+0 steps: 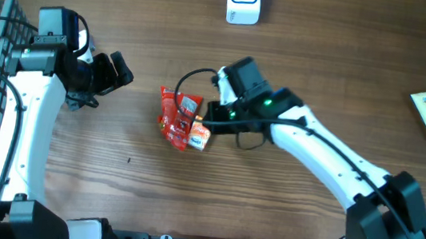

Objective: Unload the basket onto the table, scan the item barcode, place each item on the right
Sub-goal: 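Reach the right gripper down to the orange box beside the chip bag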

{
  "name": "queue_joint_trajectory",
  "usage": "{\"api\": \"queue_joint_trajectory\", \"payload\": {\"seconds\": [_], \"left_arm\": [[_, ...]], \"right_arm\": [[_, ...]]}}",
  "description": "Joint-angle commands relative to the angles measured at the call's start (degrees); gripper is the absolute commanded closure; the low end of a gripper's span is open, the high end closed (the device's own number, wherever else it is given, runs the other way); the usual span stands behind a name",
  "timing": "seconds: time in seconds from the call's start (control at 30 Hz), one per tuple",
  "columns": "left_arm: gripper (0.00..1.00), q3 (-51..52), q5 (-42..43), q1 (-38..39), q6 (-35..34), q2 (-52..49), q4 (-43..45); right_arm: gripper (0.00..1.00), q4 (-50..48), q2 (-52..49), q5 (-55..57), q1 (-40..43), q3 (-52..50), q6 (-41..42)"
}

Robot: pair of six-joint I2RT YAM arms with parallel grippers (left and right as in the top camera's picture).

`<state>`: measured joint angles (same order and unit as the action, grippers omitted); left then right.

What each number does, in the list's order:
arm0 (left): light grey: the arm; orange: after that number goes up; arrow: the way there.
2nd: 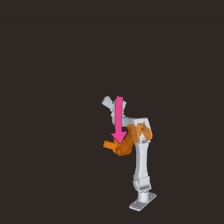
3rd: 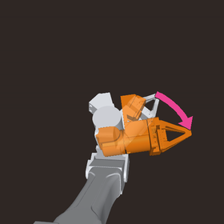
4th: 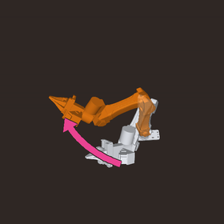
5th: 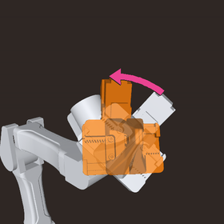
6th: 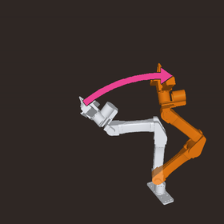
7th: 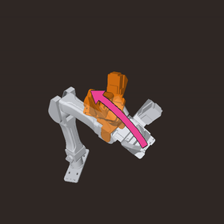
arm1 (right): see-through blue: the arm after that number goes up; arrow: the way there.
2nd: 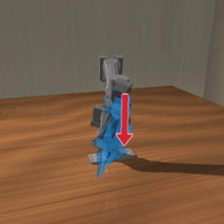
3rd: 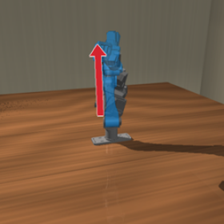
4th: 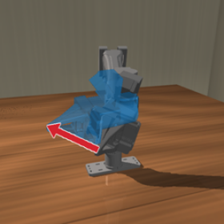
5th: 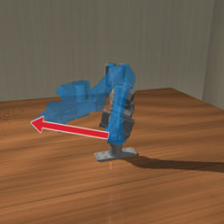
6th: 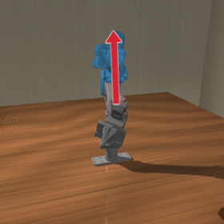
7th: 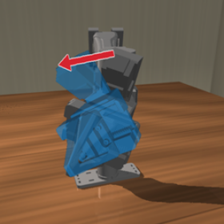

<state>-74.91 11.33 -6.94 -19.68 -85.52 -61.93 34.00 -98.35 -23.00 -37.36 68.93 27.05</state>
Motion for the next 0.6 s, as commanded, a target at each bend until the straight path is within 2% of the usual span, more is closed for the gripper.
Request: {"api": "queue_joint_trajectory", "payload": {"seconds": [0.0, 0.1, 0.27, 0.4, 0.57], "left_arm": [[0.00, -0.6, -0.3, -0.3, -0.5, 0.0, -0.1], [0.00, -0.6, -0.3, -0.3, -0.5, 0.0, 0.0], [0.00, -0.6, -0.3, -0.3, -0.5, 0.0, -0.1], [0.00, -0.6, -0.3, -0.3, -0.5, 0.0, 0.0], [0.00, -0.6, -0.3, -0.3, -0.5, 0.0, -0.1]], "right_arm": [[0.96, -4.8, -0.1, 2.6, -4.3, -2.1, 9.2], [0.96, -5.2, -1.3, 10.1, -6.5, -2.1, 13.9], [0.96, -7.1, -8.1, 9.9, -7.0, -2.1, 18.4], [0.96, -8.1, -12.0, 9.7, -7.0, -2.1, 18.5], [0.96, 0.2, -9.2, 16.6, -3.3, -2.1, 18.1]]}}
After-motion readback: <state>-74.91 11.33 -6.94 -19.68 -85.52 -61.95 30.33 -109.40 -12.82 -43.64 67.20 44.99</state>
